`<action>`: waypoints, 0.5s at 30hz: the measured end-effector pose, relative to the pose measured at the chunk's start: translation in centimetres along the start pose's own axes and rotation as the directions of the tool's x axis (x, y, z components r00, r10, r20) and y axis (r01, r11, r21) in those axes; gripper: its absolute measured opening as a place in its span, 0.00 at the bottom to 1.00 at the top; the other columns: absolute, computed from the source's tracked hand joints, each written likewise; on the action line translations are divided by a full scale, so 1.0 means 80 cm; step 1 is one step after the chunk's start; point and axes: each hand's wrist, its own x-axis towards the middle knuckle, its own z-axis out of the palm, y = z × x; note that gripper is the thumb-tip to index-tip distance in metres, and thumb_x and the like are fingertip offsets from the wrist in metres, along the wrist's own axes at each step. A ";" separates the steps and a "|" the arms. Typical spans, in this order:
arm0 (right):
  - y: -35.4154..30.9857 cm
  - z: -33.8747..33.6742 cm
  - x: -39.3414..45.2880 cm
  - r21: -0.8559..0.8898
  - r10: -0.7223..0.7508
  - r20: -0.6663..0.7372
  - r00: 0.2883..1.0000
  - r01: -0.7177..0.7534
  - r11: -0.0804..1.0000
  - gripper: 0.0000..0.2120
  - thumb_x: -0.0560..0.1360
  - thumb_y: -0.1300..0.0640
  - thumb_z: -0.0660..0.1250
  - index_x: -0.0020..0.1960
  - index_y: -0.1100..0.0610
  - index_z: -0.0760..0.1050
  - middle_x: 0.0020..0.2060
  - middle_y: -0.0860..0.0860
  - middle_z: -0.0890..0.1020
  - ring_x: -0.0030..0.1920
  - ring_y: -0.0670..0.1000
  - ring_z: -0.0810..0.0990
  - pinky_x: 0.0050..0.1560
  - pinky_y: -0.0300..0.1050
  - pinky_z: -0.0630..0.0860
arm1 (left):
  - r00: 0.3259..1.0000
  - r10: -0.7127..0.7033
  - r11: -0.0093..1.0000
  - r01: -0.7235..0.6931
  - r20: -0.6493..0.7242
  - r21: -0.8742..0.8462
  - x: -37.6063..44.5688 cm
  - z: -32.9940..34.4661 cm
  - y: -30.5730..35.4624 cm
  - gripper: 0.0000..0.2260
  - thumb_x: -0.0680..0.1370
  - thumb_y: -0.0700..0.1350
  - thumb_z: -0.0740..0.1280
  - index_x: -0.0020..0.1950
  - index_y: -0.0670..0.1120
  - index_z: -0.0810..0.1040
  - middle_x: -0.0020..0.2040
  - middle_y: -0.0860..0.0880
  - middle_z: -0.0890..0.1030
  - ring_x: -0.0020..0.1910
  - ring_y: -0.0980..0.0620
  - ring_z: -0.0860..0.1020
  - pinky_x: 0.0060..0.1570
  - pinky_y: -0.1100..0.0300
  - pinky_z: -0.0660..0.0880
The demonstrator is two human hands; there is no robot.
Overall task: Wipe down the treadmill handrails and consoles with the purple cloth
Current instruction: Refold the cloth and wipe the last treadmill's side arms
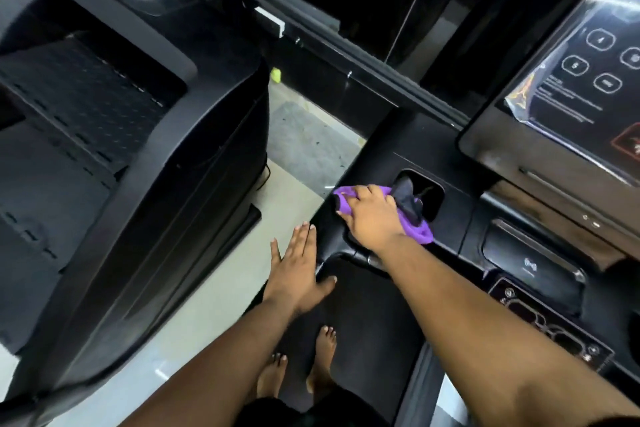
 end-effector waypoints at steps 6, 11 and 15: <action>-0.063 0.017 -0.092 0.056 -0.259 -0.080 0.963 0.264 0.963 0.22 0.77 0.48 0.66 0.69 0.52 0.77 0.61 0.52 0.77 0.63 0.57 0.73 0.57 0.55 0.71 | 0.995 -0.030 0.999 0.029 -0.096 -0.017 -0.030 0.015 -0.011 0.50 0.75 0.66 0.65 0.84 0.45 0.39 0.85 0.47 0.41 0.83 0.51 0.40 0.78 0.38 0.36; -0.055 0.004 -0.126 0.265 -0.380 0.011 0.925 0.363 0.893 0.17 0.79 0.53 0.68 0.67 0.56 0.78 0.59 0.55 0.77 0.60 0.58 0.76 0.59 0.57 0.75 | 0.995 -0.029 0.999 0.032 -0.098 0.028 -0.095 0.020 -0.034 0.51 0.76 0.70 0.62 0.84 0.45 0.37 0.83 0.50 0.35 0.81 0.54 0.35 0.76 0.40 0.32; -0.071 -0.015 -0.188 0.580 -0.354 -0.112 0.928 0.350 0.735 0.13 0.81 0.51 0.66 0.58 0.59 0.80 0.52 0.52 0.80 0.55 0.53 0.77 0.60 0.50 0.74 | 0.989 0.031 1.000 -0.030 -0.142 0.005 -0.157 0.032 -0.033 0.54 0.73 0.77 0.58 0.84 0.47 0.37 0.82 0.53 0.35 0.80 0.56 0.33 0.74 0.42 0.28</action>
